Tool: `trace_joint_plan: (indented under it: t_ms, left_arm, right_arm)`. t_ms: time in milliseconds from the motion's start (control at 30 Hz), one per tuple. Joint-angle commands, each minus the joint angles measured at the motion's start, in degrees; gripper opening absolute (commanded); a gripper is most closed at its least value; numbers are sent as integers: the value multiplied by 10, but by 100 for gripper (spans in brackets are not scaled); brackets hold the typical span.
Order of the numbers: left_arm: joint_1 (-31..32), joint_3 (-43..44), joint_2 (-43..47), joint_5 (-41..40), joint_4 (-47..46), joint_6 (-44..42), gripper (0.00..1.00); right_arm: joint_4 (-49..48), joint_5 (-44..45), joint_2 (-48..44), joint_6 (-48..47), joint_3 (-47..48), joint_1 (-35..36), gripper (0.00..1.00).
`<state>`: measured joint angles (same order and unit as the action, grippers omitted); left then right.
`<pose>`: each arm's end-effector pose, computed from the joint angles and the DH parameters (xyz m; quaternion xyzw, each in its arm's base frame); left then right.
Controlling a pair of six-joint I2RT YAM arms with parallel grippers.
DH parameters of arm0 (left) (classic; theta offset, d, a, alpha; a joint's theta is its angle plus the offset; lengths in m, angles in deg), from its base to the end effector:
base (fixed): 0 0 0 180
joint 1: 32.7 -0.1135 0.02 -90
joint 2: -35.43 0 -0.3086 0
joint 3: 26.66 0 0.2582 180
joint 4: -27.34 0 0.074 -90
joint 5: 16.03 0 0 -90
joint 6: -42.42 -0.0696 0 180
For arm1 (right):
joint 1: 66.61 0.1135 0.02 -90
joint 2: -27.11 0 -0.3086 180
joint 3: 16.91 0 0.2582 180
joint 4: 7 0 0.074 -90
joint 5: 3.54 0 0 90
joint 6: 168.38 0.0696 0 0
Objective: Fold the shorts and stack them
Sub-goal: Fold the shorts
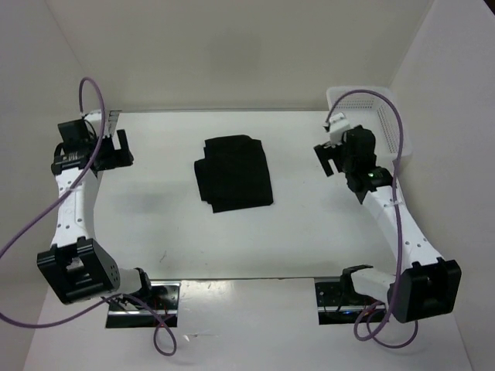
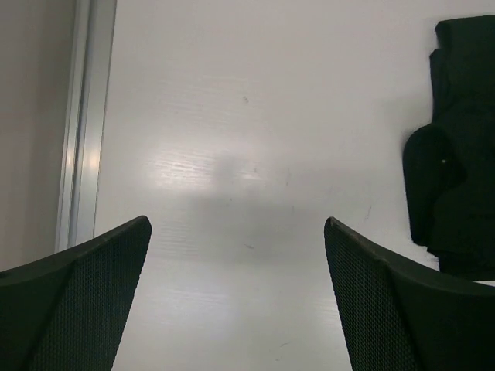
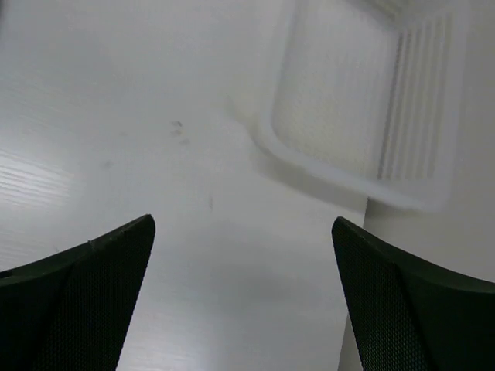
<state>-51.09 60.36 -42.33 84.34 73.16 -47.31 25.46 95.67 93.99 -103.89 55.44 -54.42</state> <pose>0.3113 0.0903 0.3718 -0.1041 0.8844 -0.0092 0.4549 0.2790 0.0489 0.3572 -0.2349 0.8178 -0.1284 0.5094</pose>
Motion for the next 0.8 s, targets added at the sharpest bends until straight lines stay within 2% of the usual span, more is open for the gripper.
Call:
trace_joint_plan:
  t_ms: [0,100,300,767]
  left_arm:
    - [-10,-40,48,9,-14,-3,99]
    - [-10,-59,62,33,-14,-3,99]
    - [-10,-93,94,61,-9,-3,99]
    - [-10,-157,172,10,-36,-3,99]
  right_arm:
    - [40,-18,-26,-5,-18,-75,100]
    - [40,-61,-59,25,-30,-102,100]
    - [22,-83,-107,44,-94,-133,100]
    - [22,-129,-158,50,-143,-133,100]
